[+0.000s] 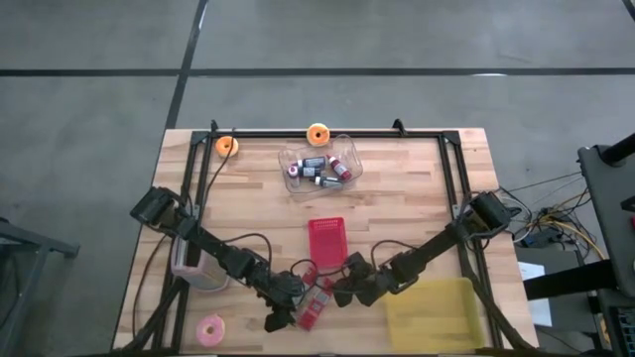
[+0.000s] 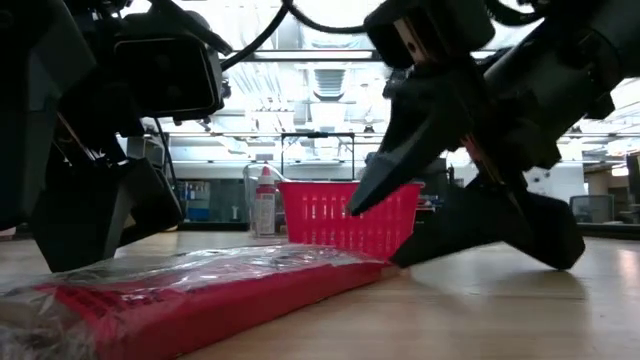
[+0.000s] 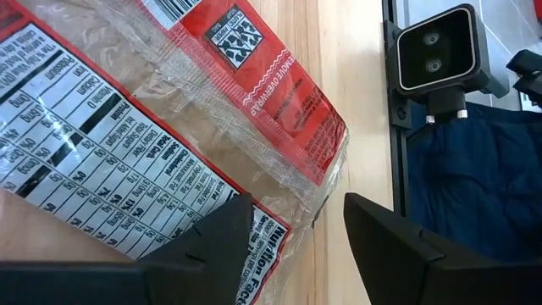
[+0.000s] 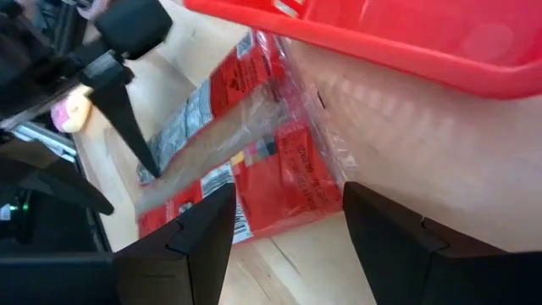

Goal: Pick & Place Food Item
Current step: Put the red popcorn bag into the yellow bin

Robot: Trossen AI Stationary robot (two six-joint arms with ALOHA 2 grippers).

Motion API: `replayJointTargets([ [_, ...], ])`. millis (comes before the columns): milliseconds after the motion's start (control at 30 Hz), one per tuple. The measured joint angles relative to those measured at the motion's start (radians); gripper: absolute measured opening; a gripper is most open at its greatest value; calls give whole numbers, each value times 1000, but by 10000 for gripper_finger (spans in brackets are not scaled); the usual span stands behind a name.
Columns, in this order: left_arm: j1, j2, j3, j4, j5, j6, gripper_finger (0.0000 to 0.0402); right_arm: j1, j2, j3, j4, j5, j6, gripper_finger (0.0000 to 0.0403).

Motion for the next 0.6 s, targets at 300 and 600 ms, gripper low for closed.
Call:
replayJointTargets([
  [300, 1, 0, 0, 0, 0, 2, 202, -2, 10, 3, -3, -75, 9, 215],
  [600, 1, 0, 0, 0, 1, 2, 202, 15, -30, -1, -11, -88, -7, 215],
])
